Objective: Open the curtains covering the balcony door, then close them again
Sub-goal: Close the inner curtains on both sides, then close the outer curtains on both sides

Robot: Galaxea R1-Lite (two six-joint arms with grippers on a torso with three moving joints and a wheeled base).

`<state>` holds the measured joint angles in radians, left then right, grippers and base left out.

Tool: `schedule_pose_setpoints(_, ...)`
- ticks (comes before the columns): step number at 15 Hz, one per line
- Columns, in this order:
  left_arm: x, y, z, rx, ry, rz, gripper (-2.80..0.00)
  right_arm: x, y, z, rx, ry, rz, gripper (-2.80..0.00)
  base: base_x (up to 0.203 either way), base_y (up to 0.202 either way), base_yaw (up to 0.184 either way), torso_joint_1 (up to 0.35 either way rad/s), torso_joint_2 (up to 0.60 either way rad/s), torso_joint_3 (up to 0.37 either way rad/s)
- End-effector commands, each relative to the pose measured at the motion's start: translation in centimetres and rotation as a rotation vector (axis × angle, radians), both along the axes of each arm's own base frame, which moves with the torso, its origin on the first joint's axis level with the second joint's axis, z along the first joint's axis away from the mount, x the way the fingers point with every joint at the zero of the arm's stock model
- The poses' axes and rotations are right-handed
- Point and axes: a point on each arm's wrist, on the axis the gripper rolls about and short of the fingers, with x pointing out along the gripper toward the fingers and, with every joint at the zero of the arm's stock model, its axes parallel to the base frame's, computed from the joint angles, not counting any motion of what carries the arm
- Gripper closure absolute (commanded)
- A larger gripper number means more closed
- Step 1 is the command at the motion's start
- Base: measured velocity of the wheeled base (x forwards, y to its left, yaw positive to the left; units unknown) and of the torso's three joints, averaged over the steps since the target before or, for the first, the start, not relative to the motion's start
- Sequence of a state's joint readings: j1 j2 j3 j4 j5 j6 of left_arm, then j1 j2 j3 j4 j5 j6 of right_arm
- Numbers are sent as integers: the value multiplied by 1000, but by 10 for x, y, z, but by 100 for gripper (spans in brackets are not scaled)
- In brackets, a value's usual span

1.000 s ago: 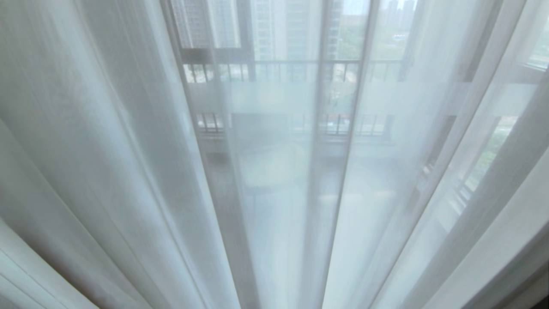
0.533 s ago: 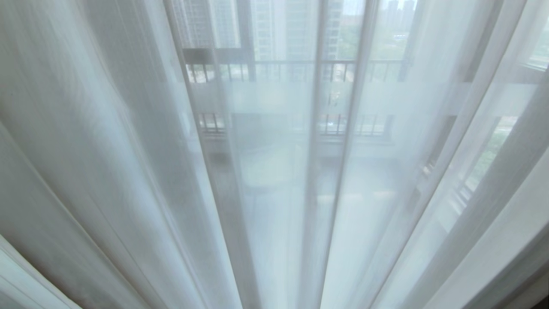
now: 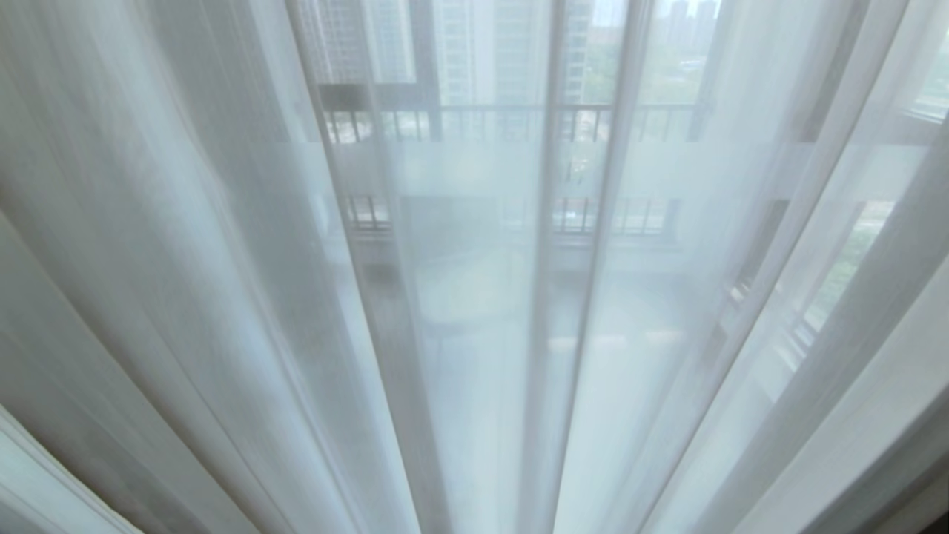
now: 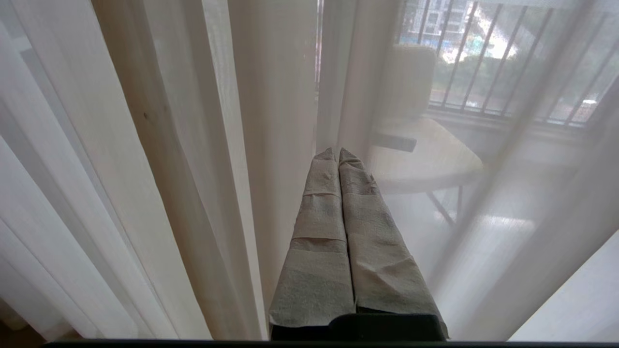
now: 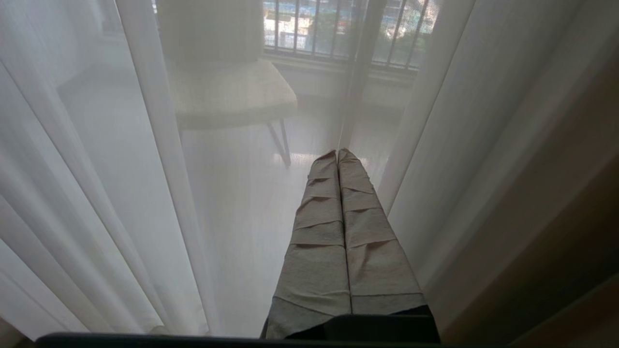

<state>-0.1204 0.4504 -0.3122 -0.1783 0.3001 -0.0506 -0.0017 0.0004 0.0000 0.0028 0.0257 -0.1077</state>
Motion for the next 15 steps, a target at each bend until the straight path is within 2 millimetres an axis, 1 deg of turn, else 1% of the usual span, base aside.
schedule_pose_setpoints(1, -10, 1, -22, -1, -6, 21, 0, 0, 0, 0, -1, 0, 1, 0, 0, 0, 0, 0, 0, 0)
schedule_pose_setpoints(3, -12, 1, -41, 3, 29, 43, 0, 0, 0, 0, -1, -1, 1, 0, 0, 0, 0, 0, 0, 0)
schedule_pose_setpoints(5, -13, -1, -62, 5, 64, -19, 0, 0, 0, 0, -1, 0, 1, 0, 0, 0, 0, 0, 0, 0)
schedule_pose_setpoints(7, -16, -2, -77, 7, 74, -60, 0, 0, 0, 0, -1, -1, 1, 0, 0, 0, 0, 0, 0, 0)
schedule_pose_setpoints(12, -26, -2, -94, 15, 61, -71, 0, 0, 0, 0, -1, 0, 1, 0, 0, 0, 0, 0, 0, 0)
schedule_pose_setpoints(14, -30, -3, -97, 17, 40, -114, 0, 0, 0, 0, -1, 0, 1, 0, 0, 0, 0, 0, 0, 0)
schedule_pose_setpoints(15, -33, -4, -101, 20, 42, -133, 0, 0, 0, 0, -1, 0, 1, 0, 0, 0, 0, 0, 0, 0)
